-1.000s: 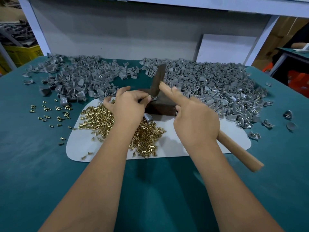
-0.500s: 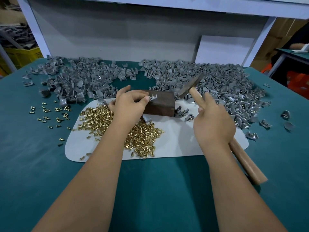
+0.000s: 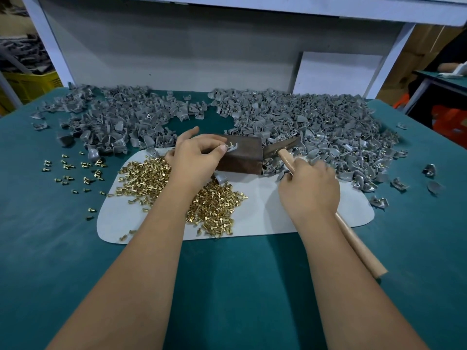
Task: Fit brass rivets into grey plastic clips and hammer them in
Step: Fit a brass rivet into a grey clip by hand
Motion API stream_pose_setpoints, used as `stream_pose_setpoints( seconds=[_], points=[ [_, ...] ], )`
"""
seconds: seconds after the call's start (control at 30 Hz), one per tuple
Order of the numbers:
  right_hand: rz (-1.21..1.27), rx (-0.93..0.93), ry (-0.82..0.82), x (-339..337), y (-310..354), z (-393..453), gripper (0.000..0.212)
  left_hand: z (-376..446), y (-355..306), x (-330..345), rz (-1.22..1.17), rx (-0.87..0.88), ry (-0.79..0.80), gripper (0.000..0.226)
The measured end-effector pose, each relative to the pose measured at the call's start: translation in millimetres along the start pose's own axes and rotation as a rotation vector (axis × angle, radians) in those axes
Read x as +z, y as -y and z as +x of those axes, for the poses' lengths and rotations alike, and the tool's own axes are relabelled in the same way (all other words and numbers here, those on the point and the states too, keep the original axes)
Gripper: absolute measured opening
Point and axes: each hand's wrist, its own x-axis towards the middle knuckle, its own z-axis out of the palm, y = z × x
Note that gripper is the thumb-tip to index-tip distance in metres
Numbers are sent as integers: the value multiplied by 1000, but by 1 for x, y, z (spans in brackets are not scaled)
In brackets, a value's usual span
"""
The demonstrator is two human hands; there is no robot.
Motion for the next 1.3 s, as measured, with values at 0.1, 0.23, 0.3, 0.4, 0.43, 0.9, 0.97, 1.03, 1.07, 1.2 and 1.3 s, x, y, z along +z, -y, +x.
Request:
stream_pose_setpoints(
  seconds=[0.1,0.23,0.3,0.4,0.43,0.9,0.97,1.03,1.07,1.2,1.3],
  points=[
    [45,-34,-161,1,2,0,29,0,0,0,-5,10,6,26],
    [336,-161,-284,0,13,-3,31,-1,1,1,-23,23,13,26],
    [514,-205,-231,1,23,-8,32,-1,1,0,-29,35,28,24],
    [770,-198,-80,4,40,-15,34,-2,-1,0,-23,69,57,23],
    [840,-181,-37,4,45,-15,34,-2,-1,0,-21,78,64,23],
    [665,-244,-18,9,68,19,10,-1,9,6,277,240,-125,7],
    [583,-277,-60,11,71,21,8,0,11,7,315,226,-125,7],
    [536,-295,-88,13,75,22,8,1,11,7,334,232,-136,7],
    [514,-302,-97,14,76,23,8,1,12,8,339,237,-144,7],
    [480,-296,-106,16,82,23,10,2,12,8,343,234,-148,6],
    [526,-231,-99,15,86,20,10,2,13,8,339,229,-142,6]
  ],
)
